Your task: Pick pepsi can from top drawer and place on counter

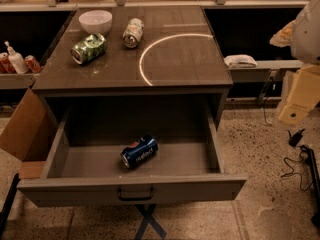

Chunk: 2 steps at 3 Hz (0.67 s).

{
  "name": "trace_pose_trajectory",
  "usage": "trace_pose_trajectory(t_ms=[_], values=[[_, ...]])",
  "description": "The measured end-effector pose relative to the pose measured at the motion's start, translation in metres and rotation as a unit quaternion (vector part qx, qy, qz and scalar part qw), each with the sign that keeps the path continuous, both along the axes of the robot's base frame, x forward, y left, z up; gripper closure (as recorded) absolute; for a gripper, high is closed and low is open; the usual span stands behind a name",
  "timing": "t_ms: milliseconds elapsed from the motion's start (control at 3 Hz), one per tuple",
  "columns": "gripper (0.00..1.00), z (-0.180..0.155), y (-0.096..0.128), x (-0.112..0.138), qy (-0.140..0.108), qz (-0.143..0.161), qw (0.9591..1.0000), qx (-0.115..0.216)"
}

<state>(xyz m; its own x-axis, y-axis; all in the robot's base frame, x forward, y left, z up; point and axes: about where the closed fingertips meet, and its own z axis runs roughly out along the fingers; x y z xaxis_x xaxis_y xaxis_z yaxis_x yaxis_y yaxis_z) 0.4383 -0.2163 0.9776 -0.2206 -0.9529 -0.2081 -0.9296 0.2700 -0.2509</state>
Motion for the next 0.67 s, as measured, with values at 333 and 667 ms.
trace_pose_trajectory(t_ms=[333, 667], values=[[0.0, 0.0, 0.0, 0.0, 0.0, 0.0, 1.0, 0.0], [0.0, -0.033, 0.012, 0.006, 0.017, 0.023, 0.9991, 0.032]])
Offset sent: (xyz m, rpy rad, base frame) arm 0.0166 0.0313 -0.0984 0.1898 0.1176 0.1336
